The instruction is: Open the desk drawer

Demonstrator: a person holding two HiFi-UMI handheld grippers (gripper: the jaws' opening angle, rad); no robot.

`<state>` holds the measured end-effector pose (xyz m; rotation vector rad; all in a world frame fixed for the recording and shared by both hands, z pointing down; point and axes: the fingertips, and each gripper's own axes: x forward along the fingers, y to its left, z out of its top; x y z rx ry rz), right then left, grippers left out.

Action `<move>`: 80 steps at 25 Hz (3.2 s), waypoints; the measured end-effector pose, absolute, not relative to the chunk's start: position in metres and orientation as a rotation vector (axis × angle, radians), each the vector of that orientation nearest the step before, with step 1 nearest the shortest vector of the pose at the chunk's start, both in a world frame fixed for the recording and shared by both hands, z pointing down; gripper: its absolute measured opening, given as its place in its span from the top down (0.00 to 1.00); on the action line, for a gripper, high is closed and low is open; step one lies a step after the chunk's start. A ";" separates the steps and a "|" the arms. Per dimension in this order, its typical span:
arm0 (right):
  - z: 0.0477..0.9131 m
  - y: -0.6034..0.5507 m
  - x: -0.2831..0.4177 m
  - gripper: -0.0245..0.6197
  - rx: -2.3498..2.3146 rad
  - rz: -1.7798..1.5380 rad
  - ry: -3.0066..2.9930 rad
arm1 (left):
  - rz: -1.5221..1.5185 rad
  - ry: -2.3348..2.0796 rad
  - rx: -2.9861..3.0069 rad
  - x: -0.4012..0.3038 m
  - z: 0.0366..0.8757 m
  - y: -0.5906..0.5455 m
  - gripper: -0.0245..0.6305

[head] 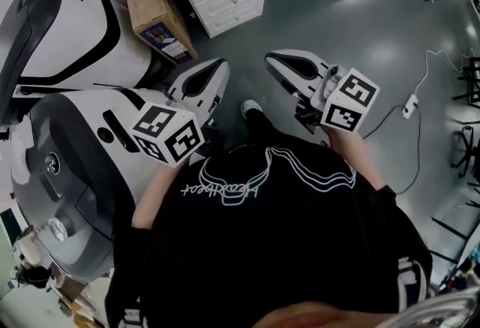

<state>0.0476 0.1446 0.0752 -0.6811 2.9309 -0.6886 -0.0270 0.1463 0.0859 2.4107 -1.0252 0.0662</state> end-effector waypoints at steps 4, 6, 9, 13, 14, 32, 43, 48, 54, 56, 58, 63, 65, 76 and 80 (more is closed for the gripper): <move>0.093 0.087 0.051 0.96 -0.661 -0.757 2.933 | 0.093 -1.031 2.367 -0.018 0.098 0.089 0.96; 0.100 0.060 0.055 0.96 -0.652 -0.780 2.936 | 0.112 -1.037 2.355 -0.011 0.103 0.061 0.96; 0.110 0.027 0.061 0.96 -0.640 -0.808 2.947 | 0.137 -1.054 2.333 -0.004 0.112 0.028 0.96; 0.128 -0.007 0.064 0.96 -0.654 -0.824 2.978 | 0.147 -1.089 2.314 -0.008 0.129 0.000 0.96; 0.134 -0.015 0.063 0.96 -0.665 -0.833 2.979 | 0.155 -1.100 2.309 -0.011 0.136 -0.006 0.96; 0.311 -0.152 0.014 0.96 -0.864 -0.934 3.070 | 0.227 -1.131 2.159 -0.054 0.322 -0.128 0.96; 0.441 -0.197 -0.002 0.89 -0.987 -0.954 3.150 | 0.272 -1.125 2.077 -0.070 0.440 -0.146 0.96; 0.497 -0.209 -0.014 0.84 -1.056 -0.938 3.197 | 0.282 -1.129 2.088 -0.082 0.477 -0.149 0.96; 0.550 -0.241 -0.013 0.75 -1.210 -0.848 3.248 | 0.308 -1.159 2.084 -0.085 0.503 -0.162 0.96; 0.570 -0.252 -0.012 0.73 -1.276 -0.840 3.261 | 0.311 -1.166 2.077 -0.086 0.511 -0.163 0.96; 0.588 -0.263 -0.012 0.71 -1.337 -0.855 3.255 | 0.314 -1.174 2.067 -0.088 0.520 -0.162 0.96; 0.620 -0.285 -0.013 0.69 -1.426 -0.837 3.275 | 0.324 -1.192 2.057 -0.090 0.540 -0.161 0.96; 0.633 -0.290 -0.013 0.68 -1.452 -0.820 3.299 | 0.332 -1.194 2.046 -0.093 0.550 -0.160 0.96; 0.664 -0.305 -0.025 0.71 -1.556 -0.754 3.341 | 0.352 -1.228 2.010 -0.113 0.575 -0.155 0.96; 0.666 -0.306 -0.028 0.79 -1.587 -0.737 3.336 | 0.364 -1.233 2.014 -0.115 0.577 -0.152 0.96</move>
